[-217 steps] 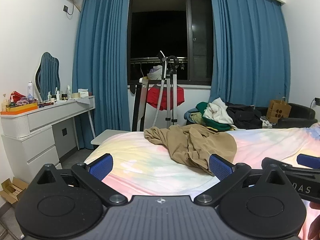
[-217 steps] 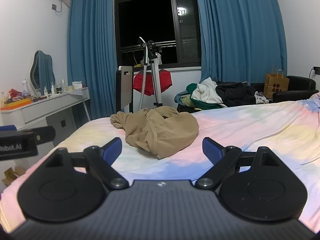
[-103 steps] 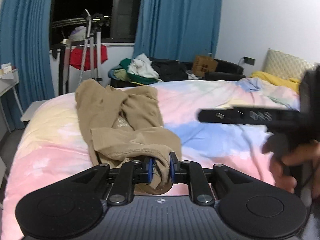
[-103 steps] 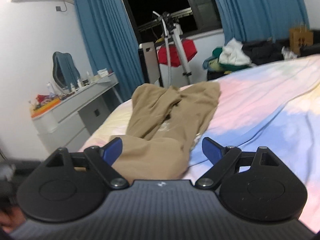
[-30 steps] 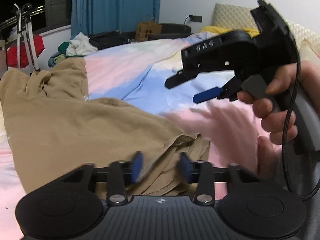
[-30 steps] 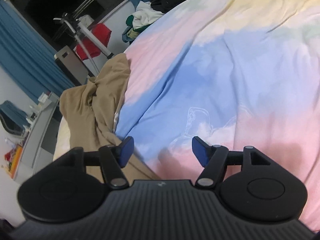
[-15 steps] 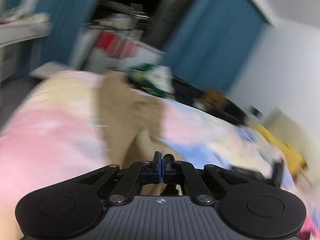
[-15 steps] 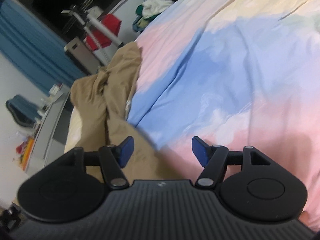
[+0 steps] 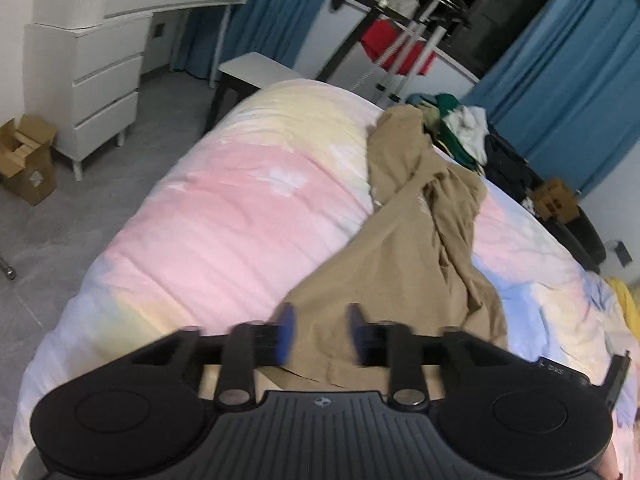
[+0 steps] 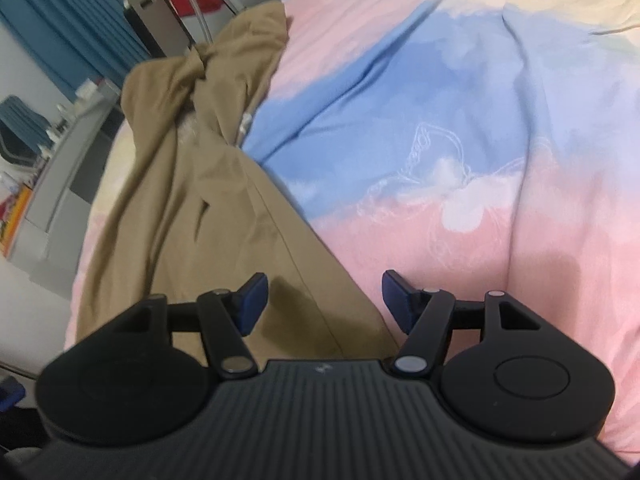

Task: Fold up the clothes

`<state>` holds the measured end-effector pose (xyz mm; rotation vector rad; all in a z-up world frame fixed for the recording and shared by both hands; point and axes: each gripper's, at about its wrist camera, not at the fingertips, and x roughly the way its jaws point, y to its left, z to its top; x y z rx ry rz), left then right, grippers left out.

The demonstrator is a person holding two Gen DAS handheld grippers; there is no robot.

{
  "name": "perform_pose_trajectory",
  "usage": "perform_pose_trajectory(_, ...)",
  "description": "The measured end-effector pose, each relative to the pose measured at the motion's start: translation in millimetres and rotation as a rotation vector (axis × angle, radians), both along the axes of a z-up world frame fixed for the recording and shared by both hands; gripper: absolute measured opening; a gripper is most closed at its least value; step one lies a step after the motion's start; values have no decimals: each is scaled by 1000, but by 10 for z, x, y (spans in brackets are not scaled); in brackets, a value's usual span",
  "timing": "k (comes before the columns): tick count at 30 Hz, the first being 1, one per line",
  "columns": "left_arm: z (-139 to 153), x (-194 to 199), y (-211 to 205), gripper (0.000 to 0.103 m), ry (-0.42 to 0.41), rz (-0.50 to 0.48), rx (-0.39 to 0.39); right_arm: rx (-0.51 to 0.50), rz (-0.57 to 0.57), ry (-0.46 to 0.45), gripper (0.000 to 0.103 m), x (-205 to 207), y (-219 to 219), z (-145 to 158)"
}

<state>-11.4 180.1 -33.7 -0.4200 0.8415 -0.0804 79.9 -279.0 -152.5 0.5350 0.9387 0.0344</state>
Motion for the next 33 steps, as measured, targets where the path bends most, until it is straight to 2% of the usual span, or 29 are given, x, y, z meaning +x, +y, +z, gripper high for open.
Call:
perform_pose_trajectory(6, -366, 530, -298, 67, 89, -134, 84, -32, 137, 83, 67, 111, 157, -55)
perform_pose_trajectory(10, -663, 894, -447, 70, 186, -179, 141, -105, 241, 112, 66, 128, 258, 6)
perform_pose_trajectory(11, -727, 958, -460, 70, 209, -183, 153, -113, 258, 121, 64, 127, 268, 12)
perform_pose_trajectory(13, -854, 1047, -460, 70, 266, -197, 159, -130, 290, 140, 54, 125, 288, 24)
perform_pose_trajectory(14, -919, 1091, -459, 68, 295, -205, 160, -138, 306, 149, 50, 124, 298, 30)
perform_pose_trajectory(16, -940, 1075, -465, 62, 307, -225, 172, -158, 330, 162, 14, 119, 330, 40)
perform_pose_trajectory(17, -939, 1057, -469, 50, 307, -236, 179, -170, 340, 164, 12, 114, 351, 46)
perform_pose_trajectory(18, -939, 1038, -474, 31, 308, -246, 186, -182, 353, 158, 10, 102, 373, 66)
perform_pose_trajectory(19, -922, 1016, -481, 24, 305, -260, 193, -198, 367, 150, 9, 84, 379, 103)
perform_pose_trajectory(20, -898, 992, -489, 6, 301, -277, 202, -214, 377, 140, 9, 61, 385, 150)
perform_pose_trajectory(21, -850, 948, -488, 1, 289, -291, 209, -229, 386, 130, 8, 37, 389, 199)
perform_pose_trajectory(28, -347, 573, -280, 0, 193, -324, 149, -292, 435, 51, 7, -197, 235, 709)
perform_pose_trajectory(31, -302, 504, -218, 0, 236, -296, 165, -324, 459, 47, 6, -325, 134, 844)
perform_pose_trajectory(33, -316, 483, -164, 0, 278, -265, 178, -342, 464, 67, 6, -368, 90, 812)
